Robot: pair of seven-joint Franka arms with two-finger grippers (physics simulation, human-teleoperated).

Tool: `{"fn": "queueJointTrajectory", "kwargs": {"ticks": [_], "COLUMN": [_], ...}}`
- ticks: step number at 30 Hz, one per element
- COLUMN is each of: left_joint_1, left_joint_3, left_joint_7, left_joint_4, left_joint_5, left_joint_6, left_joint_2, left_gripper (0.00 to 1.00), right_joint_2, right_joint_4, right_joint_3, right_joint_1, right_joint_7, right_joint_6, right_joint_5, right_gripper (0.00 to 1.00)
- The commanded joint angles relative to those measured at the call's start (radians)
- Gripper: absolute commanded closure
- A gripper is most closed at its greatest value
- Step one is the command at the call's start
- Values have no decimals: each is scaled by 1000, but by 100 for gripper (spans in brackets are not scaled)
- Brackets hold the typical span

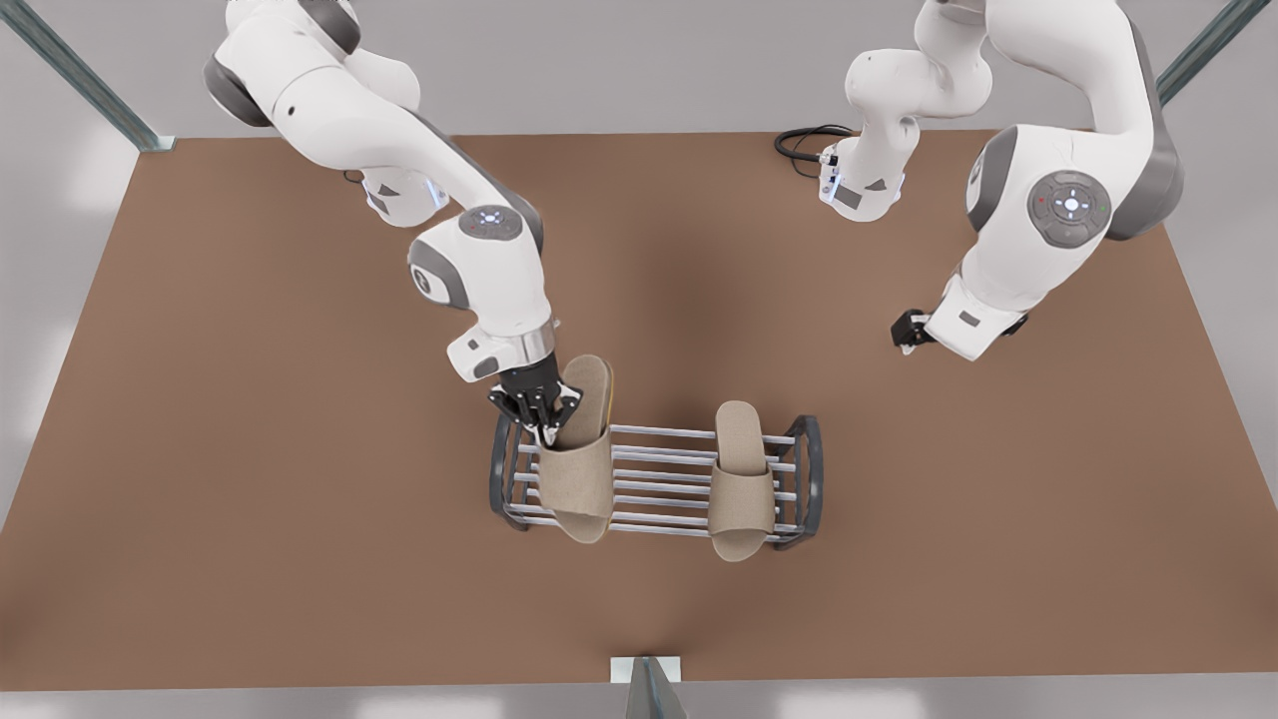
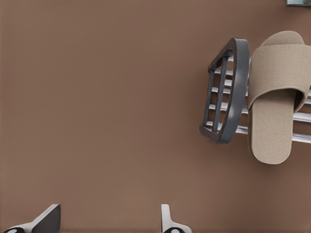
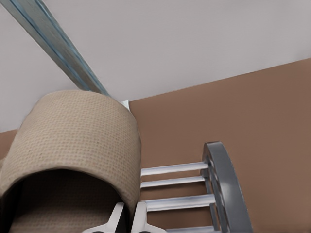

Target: Place the right shoe on the shoe rack with the right arm, and place the left shoe on the shoe rack with the left arm

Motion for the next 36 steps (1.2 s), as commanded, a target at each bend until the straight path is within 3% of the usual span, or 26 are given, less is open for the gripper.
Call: {"fn": "queueJointTrajectory", "kwargs": {"ticks": [1,5,17,18,19,26,28,31,32,33,34,35,36], "left_joint_1": [1,-4,-4,-4,-5,-8,-10,-8,-8,-8,-8,-8,-8], "left_joint_3": [0,0,0,0,0,-20,-36,-39,-39,-39,-39,-39,-39], "left_joint_7": [-8,-8,-13,-13,-13,-4,-13,-10,-10,-8,-10,-8,-10], "left_joint_4": [0,0,-1,-1,-1,26,124,120,120,120,120,120,120], "left_joint_5": [1,1,1,1,1,-2,-12,-13,-13,-13,-11,-11,-11], "left_joint_6": [3,2,3,2,2,-9,-9,-9,-9,-9,-9,-9,-9], "left_joint_2": [0,0,3,1,3,4,72,80,80,80,80,80,80], "left_gripper": [0,0,0,0,0,0,0,0,0,0,0,0,0], "right_joint_2": [20,34,59,59,59,57,11,-92,-135,-162,-162,-161,-159], "right_joint_4": [2,2,-94,-96,-102,-111,-177,-286,-323,-359,-381,-383,-376], "right_joint_3": [-7,-87,-118,-118,-118,-118,-116,-103,-92,12,195,305,321], "right_joint_1": [10,96,96,96,98,92,58,9,-13,-121,-304,-398,-396], "right_joint_7": [228,243,254,254,254,257,257,255,254,240,232,224,229], "right_joint_6": [11,33,120,122,122,122,172,194,194,194,188,168,139], "right_joint_5": [-52,-66,-141,-144,-159,-167,-170,-167,-165,-164,-164,-162,-161], "right_gripper": [79,79,79,51,0,0,0,0,0,0,0,0,0]}}
